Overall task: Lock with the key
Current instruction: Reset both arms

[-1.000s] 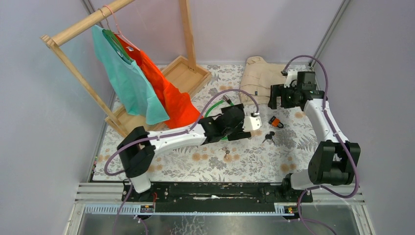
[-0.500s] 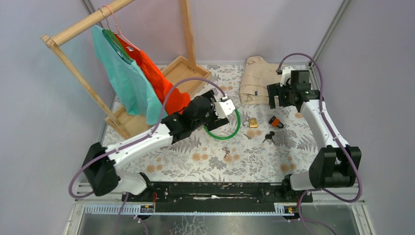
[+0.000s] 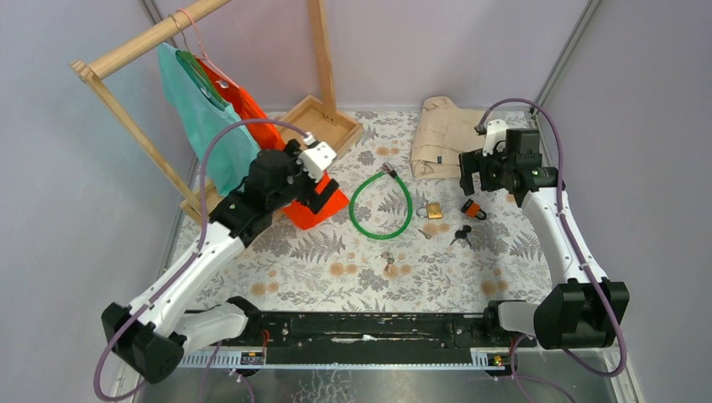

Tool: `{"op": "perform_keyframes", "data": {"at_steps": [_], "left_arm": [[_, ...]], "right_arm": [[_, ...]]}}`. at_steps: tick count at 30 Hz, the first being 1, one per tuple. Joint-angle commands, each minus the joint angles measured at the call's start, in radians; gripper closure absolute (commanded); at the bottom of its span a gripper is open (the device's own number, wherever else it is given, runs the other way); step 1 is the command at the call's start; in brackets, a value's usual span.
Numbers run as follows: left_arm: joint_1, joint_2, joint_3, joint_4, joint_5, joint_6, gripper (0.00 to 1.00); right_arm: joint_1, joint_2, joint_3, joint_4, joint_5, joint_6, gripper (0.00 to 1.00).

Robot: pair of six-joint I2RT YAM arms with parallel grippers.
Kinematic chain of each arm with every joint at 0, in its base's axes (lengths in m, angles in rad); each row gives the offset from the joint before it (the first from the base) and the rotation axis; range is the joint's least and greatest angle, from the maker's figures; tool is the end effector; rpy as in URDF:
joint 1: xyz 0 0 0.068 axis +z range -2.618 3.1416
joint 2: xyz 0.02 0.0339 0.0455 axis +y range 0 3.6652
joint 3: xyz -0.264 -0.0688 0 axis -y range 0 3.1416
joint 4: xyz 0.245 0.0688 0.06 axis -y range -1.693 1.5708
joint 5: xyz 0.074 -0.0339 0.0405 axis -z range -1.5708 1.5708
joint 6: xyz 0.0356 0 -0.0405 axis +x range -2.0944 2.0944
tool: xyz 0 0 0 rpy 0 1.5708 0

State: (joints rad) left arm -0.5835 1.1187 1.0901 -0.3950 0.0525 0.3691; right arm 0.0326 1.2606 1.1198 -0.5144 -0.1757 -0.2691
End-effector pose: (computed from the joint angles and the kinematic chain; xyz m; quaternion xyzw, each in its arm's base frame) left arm 0.2086 -0.1399 0.3589 0.3976 0.7397 -0.0800 0.5370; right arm 0.2765 0.0152 0.3235 -0.1726 0.8776 0.0262 0.4465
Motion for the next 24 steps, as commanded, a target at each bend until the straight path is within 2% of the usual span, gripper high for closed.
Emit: {"op": "perform_keyframes", "data": {"at_steps": [1,3,6,12,16,20,24], "left_arm": [[0.123,-0.124,-0.132,0.083,0.094,-0.088,0.0],[0.169,-0.176,-0.188,0.149,0.121,-0.099,0.0],[0.218,-0.186,-0.217,0.195,0.17,-0.12,0.0],[0.299,-0.147,-0.21,0.251,0.296,-0.191,0.0],[0.398,-0.143,-0.231,0.324,0.445,-0.289,0.0],[0.409,-0.147,-0.219,0.303,0.477,-0.246,0.0],[0.408,-0.161,-0.219,0.299,0.47,-0.224,0.0]], "right_arm": [[0.003,0.029,0.075,-0.09,-0.074,0.014,0.01],[0.003,0.054,0.101,-0.141,-0.086,0.002,0.01],[0.003,0.02,0.07,-0.103,-0.119,-0.038,0.01],[0.003,-0.104,-0.047,0.123,-0.12,0.02,0.01],[0.003,-0.211,-0.164,0.285,-0.192,0.098,0.01],[0.003,-0.292,-0.211,0.318,-0.175,0.095,0.01],[0.003,-0.298,-0.218,0.304,-0.18,0.082,0.01]]}}
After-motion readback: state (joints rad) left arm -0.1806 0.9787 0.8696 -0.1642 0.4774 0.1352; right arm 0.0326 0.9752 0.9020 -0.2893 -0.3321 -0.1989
